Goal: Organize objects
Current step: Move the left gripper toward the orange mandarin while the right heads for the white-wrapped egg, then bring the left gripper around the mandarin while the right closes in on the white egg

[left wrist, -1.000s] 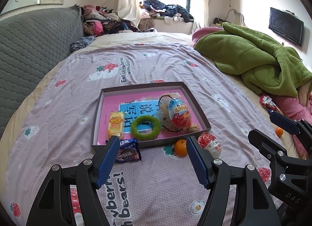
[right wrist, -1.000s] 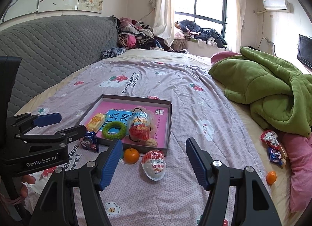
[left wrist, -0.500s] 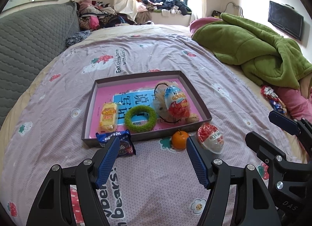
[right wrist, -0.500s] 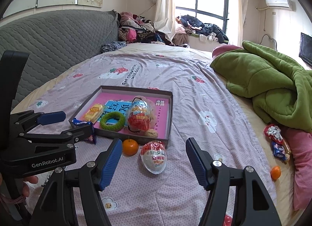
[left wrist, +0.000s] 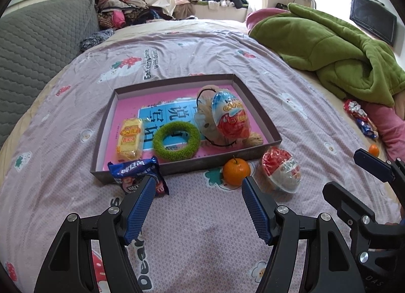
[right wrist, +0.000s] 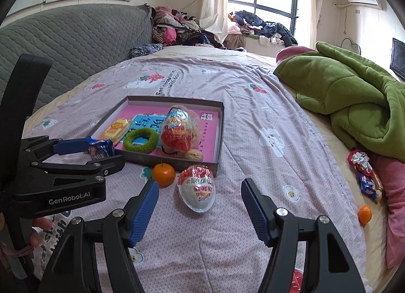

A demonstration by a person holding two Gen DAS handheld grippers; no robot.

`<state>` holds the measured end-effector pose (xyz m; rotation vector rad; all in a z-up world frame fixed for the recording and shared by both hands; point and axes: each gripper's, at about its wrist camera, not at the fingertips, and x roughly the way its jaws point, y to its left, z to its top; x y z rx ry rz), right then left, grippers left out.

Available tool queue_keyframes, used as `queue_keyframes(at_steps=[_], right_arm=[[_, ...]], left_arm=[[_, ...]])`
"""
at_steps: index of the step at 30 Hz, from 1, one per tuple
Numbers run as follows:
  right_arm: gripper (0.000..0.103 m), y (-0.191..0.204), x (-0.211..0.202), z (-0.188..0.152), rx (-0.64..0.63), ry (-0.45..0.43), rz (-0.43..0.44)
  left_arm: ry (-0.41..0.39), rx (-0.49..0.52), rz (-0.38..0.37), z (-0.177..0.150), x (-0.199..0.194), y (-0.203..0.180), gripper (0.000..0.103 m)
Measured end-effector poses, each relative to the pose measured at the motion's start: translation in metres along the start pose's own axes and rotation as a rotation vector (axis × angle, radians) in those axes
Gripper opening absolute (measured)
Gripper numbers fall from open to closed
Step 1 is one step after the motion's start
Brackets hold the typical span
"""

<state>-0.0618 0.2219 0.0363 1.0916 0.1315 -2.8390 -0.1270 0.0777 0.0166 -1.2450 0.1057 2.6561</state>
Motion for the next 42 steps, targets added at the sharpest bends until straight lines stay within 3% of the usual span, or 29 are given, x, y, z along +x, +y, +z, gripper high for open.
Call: queue_keyframes(at_steps=[42], right_arm=[[0.067, -0.003, 0.067, -0.031, -0.042, 0.084, 0.005]], left_arm=[[0.114, 0.019, -0.054, 0.001, 0.083, -0.026, 0.072]])
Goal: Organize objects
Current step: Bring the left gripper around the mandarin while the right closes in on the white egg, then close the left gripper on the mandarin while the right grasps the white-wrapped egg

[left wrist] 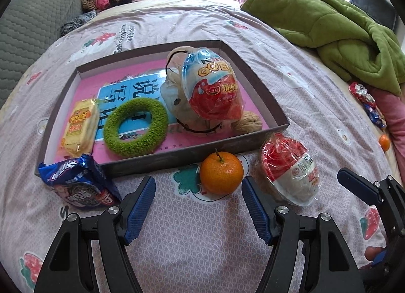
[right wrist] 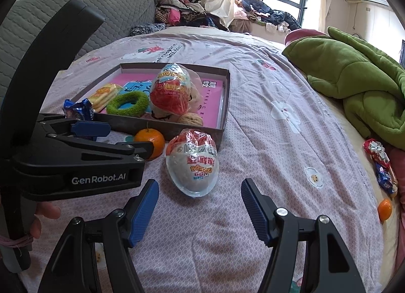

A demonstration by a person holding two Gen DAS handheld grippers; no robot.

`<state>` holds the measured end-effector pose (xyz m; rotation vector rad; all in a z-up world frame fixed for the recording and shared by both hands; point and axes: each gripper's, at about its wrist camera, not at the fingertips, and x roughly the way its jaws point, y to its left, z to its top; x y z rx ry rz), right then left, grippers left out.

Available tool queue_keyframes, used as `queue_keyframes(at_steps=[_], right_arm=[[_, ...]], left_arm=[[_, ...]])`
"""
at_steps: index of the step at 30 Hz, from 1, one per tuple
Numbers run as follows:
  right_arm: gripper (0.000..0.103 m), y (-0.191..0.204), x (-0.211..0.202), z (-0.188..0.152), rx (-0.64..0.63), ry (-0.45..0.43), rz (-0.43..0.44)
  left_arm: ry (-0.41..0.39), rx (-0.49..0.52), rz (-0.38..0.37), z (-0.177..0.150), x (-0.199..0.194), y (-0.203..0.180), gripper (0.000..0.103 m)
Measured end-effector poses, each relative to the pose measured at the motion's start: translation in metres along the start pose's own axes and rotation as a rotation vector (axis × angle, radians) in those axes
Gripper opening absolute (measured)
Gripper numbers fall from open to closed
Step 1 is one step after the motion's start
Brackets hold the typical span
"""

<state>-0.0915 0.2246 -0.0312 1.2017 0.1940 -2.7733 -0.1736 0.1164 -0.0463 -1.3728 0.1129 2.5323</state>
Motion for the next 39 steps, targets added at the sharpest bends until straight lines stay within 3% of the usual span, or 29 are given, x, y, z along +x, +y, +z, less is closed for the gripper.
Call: queue_keyframes(at_steps=[24, 27, 30, 32, 35, 37, 39], right_arm=[[0.066, -0.004, 0.034, 0.008, -0.025, -0.001, -0.01], [0.062, -0.004, 0.036, 0.008, -0.024, -0.003, -0.009], [0.051, -0.005, 0.038, 0.009, -0.022, -0.001, 0.001], [0.051, -0.005, 0.038, 0.008, -0.018, 0.002, 0.004], [0.051, -0.005, 0.038, 0.008, -0.018, 0.005, 0.008], [0.051, -0.006, 0.037, 0.008, -0.017, 0.007, 0.014], [0.051, -0.006, 0.036, 0.007, -0.015, 0.01, 0.018]], left_arm=[[0.029, -0.013, -0.071, 0.011, 0.025, -0.004, 0.076], [0.035, -0.02, -0.079, 0.012, 0.028, -0.002, 0.076], [0.036, -0.023, -0.09, 0.012, 0.029, -0.001, 0.075], [0.039, -0.021, -0.095, 0.012, 0.03, -0.002, 0.072], [0.036, -0.014, -0.123, 0.012, 0.029, -0.005, 0.059], [0.037, 0.0, -0.135, 0.012, 0.028, -0.011, 0.044], [0.037, 0.002, -0.143, 0.012, 0.028, -0.015, 0.039]])
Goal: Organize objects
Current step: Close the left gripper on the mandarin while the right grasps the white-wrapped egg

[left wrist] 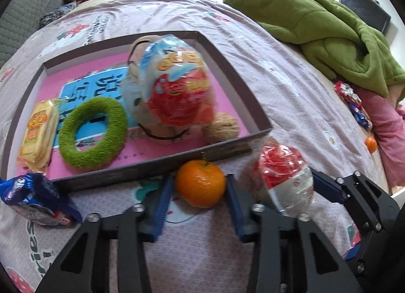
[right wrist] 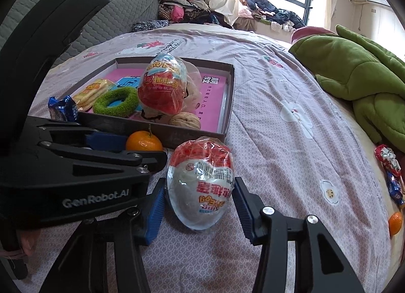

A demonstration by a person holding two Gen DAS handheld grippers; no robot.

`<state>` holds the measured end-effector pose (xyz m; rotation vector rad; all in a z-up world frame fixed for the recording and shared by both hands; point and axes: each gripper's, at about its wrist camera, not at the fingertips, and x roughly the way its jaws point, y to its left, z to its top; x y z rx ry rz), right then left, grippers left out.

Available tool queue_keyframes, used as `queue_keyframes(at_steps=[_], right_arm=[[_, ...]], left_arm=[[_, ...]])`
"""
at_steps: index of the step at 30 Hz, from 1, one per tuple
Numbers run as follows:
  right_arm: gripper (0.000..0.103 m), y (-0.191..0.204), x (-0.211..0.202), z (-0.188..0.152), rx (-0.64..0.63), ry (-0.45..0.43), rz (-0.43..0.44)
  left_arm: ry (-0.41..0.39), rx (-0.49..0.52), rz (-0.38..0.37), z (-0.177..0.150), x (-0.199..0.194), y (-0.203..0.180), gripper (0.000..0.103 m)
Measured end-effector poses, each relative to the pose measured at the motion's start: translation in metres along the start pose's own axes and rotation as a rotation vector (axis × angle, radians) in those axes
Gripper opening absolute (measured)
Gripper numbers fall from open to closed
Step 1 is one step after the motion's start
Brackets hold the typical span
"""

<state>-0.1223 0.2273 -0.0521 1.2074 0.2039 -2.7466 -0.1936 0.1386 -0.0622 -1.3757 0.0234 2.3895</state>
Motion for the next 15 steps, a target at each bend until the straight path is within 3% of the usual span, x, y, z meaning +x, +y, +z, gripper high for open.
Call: queue_keyframes(at_steps=[15], right_arm=[[0.051, -0.002, -0.011, -0.001, 0.021, -0.012, 0.025]], left_arm=[[-0.041, -0.002, 0.046, -0.006, -0.023, 0.006, 0.039]])
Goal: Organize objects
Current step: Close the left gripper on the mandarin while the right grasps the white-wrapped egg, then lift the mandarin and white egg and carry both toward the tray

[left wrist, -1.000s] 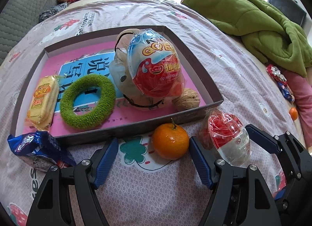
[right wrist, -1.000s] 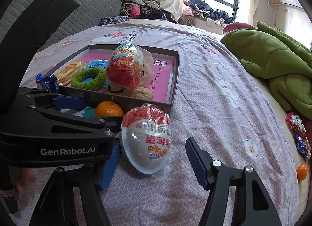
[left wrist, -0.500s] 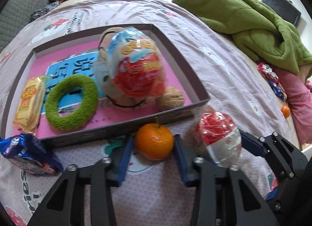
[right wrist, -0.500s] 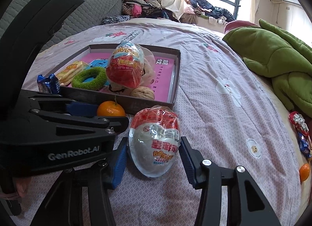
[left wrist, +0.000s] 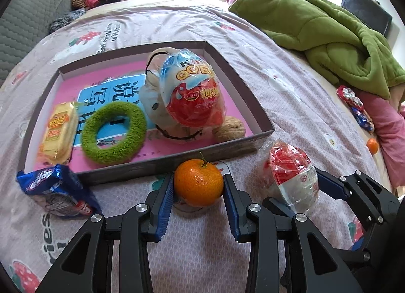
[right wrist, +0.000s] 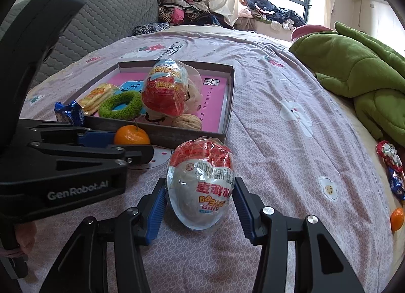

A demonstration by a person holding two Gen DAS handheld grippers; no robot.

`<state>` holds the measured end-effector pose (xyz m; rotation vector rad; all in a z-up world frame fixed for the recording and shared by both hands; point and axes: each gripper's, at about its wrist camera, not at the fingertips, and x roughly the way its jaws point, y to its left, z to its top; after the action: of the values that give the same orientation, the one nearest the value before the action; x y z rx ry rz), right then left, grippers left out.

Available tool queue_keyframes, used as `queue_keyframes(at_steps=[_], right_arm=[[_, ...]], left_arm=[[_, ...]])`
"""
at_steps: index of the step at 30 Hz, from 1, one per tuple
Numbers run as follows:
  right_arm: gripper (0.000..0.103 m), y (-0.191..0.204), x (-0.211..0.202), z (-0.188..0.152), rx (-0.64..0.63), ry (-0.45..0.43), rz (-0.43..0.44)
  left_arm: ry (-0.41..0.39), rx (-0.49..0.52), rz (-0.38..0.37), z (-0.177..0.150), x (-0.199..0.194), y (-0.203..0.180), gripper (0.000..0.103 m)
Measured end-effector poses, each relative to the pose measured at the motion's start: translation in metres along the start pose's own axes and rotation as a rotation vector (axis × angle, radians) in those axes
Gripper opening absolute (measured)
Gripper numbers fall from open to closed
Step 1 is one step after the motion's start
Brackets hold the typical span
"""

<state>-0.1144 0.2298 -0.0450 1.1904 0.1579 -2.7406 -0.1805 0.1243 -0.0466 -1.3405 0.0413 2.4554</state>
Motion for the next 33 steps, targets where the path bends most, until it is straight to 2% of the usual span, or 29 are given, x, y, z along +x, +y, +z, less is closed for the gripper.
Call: queue_keyframes(at_steps=[33], right_arm=[[0.051, 0.027, -0.072, 0.024, -0.031, -0.164, 0.022]], left_arm=[[-0.142, -0.039, 0.056, 0.0, -0.099, 0.024, 0.039]])
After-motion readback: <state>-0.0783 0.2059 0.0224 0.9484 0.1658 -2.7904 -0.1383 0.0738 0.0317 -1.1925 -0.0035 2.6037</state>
